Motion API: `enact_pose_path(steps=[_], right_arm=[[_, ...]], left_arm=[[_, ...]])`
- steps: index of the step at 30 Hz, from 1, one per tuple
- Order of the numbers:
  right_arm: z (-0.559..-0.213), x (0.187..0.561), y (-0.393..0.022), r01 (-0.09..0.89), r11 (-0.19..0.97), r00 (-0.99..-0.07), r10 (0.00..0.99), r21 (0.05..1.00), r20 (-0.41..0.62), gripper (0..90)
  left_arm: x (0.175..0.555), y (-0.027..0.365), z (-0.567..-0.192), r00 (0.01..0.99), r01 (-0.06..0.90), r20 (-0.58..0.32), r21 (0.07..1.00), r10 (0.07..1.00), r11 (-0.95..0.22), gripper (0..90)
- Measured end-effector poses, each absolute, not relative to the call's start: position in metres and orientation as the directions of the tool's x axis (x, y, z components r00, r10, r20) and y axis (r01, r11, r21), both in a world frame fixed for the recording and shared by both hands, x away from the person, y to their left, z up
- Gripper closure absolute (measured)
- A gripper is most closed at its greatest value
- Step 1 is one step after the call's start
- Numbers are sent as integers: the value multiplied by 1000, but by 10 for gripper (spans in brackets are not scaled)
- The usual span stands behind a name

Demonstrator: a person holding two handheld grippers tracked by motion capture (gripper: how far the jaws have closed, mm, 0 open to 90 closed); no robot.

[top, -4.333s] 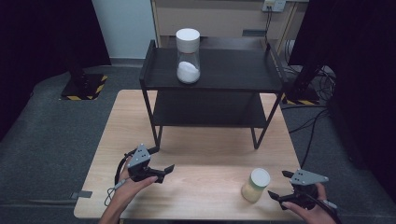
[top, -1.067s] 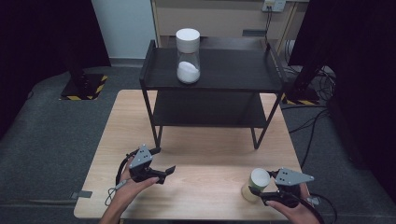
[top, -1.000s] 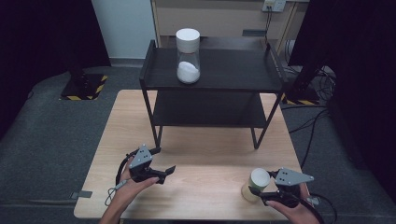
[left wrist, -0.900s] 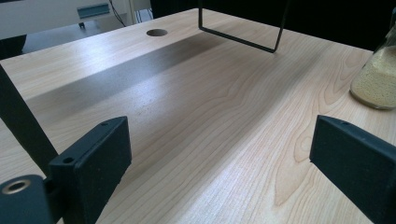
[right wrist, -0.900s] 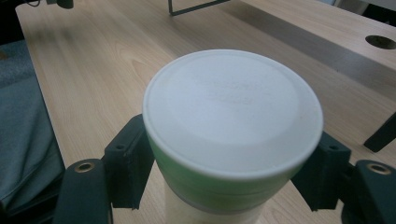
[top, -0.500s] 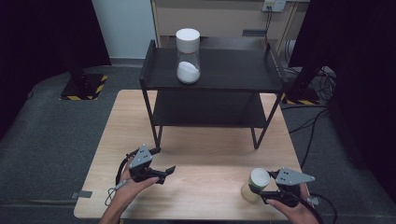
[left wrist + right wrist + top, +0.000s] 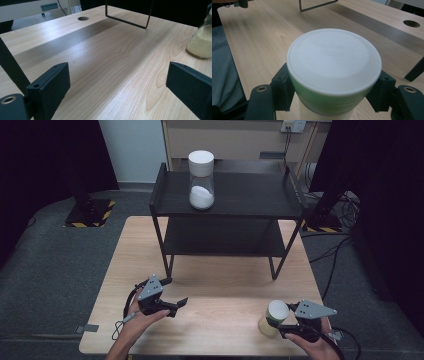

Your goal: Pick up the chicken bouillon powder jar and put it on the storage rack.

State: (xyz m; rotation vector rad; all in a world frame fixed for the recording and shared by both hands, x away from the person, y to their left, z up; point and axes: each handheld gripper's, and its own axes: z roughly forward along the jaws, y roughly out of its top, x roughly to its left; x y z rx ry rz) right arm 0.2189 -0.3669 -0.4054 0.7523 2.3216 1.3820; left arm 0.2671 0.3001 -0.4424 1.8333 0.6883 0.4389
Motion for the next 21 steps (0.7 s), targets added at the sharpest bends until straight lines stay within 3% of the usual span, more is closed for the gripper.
enact_pose_path(steps=[21], right_arm=[[-375,231,-359,243,361,-802,597,900,-23,346]], left_arm=[[268,302,-441,764,242,-15,933,645,-265,41]])
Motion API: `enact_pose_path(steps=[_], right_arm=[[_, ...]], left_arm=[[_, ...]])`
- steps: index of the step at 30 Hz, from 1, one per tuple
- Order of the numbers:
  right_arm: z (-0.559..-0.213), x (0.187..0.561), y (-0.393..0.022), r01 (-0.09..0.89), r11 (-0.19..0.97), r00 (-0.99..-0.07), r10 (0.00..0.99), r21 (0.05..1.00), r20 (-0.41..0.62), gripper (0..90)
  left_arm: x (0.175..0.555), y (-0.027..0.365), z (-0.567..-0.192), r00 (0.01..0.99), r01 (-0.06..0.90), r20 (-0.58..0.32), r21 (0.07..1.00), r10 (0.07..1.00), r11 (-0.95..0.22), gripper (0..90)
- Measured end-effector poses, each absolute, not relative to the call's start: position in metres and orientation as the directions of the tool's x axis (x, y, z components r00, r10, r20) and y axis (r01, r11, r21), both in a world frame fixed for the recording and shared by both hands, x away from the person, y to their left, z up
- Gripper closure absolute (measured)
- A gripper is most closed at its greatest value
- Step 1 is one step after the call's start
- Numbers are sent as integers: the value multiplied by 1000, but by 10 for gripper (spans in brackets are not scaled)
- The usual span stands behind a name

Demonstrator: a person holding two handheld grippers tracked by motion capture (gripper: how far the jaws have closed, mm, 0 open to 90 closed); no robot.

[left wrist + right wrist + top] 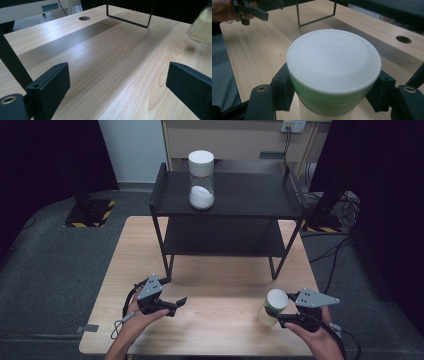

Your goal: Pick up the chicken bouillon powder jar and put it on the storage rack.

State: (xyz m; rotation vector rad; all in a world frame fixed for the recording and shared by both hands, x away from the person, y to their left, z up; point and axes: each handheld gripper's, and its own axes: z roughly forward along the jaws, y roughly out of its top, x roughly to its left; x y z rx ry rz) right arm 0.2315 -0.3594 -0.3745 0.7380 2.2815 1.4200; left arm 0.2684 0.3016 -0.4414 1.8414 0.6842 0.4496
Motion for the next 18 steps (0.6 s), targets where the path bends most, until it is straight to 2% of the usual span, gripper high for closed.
enact_pose_path(steps=[18], right_arm=[[-314,264,-345,213,334,-820,571,918,-17,346]], left_arm=[[269,305,-443,760,251,-21,931,650,-264,40]])
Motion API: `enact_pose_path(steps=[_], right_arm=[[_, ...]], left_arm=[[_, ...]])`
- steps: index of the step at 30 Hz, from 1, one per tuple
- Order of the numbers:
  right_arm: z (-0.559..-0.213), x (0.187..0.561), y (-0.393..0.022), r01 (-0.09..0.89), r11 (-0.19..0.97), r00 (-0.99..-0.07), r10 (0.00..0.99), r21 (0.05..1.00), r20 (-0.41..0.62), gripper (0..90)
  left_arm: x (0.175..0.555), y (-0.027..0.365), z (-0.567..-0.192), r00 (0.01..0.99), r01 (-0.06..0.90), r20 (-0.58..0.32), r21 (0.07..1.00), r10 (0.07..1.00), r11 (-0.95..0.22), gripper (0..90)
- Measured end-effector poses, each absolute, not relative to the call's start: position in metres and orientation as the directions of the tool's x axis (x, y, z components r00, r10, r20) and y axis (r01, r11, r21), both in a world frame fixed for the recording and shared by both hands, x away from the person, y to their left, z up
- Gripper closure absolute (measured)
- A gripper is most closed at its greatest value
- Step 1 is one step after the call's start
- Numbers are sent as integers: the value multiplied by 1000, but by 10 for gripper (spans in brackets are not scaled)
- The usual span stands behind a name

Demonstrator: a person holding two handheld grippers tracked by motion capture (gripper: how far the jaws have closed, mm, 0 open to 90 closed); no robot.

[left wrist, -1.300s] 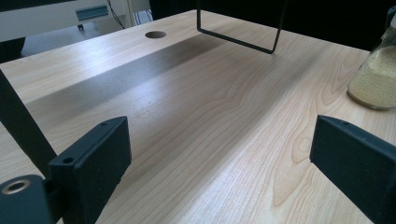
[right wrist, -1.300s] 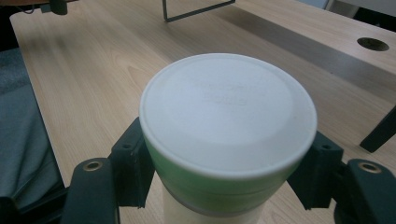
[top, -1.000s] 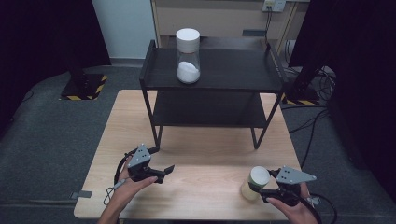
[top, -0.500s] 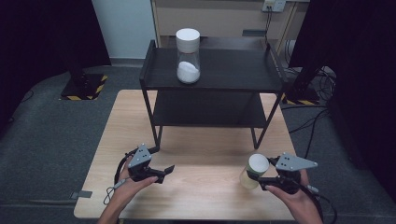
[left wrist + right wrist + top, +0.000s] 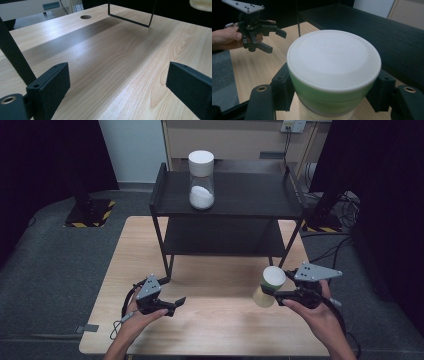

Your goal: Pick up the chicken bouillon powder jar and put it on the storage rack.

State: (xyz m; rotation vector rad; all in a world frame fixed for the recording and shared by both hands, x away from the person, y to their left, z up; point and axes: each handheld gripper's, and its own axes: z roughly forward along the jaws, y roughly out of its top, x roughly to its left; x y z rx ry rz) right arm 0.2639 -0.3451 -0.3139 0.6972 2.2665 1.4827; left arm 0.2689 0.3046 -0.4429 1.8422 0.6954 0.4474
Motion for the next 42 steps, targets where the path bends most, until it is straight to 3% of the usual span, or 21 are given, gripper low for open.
enact_pose_path(steps=[13,31,42], right_arm=[[-270,278,-336,195,358,-824,565,913,-46,346],[-239,295,-330,176,351,-850,525,920,-38,346],[-195,304,-329,156,343,-861,507,926,-43,346]], left_arm=[[269,304,-444,759,256,-22,929,651,-267,40],[270,309,-445,752,261,-30,931,658,-256,40],[268,312,-446,748,269,-38,930,663,-251,39]])
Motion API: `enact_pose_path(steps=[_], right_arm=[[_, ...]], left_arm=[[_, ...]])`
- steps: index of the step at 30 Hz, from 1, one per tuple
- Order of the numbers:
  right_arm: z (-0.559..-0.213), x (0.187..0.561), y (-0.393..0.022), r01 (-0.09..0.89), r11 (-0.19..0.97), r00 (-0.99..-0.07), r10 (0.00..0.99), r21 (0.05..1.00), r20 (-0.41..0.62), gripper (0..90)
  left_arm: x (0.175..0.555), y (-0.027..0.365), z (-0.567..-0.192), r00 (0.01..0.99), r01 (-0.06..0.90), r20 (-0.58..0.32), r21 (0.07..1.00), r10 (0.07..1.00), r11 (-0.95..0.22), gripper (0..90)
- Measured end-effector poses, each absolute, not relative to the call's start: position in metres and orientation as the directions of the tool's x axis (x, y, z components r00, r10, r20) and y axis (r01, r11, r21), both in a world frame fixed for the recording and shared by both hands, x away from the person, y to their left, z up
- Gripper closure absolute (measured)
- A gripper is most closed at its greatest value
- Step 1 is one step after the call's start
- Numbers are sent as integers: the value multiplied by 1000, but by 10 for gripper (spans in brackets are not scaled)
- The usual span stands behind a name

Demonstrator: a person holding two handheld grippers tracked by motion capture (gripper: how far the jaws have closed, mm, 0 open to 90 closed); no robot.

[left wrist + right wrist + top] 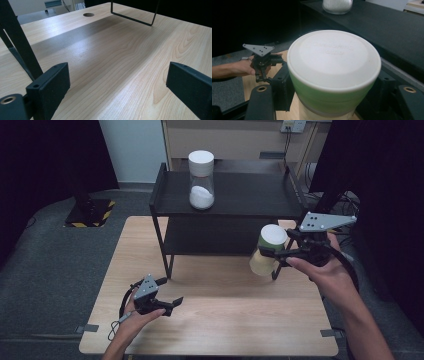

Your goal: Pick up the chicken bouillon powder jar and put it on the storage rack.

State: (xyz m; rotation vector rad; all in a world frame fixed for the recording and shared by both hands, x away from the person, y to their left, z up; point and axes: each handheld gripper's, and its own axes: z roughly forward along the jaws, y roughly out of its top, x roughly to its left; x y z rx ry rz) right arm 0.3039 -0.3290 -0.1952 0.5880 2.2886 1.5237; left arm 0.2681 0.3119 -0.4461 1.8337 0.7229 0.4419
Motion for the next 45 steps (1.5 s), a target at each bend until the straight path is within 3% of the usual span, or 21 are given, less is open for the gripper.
enact_pose_path(steps=[45], right_arm=[[-82,326,-310,102,344,-814,568,933,-120,346]], left_arm=[[268,316,-446,749,269,-26,925,662,-268,39]])
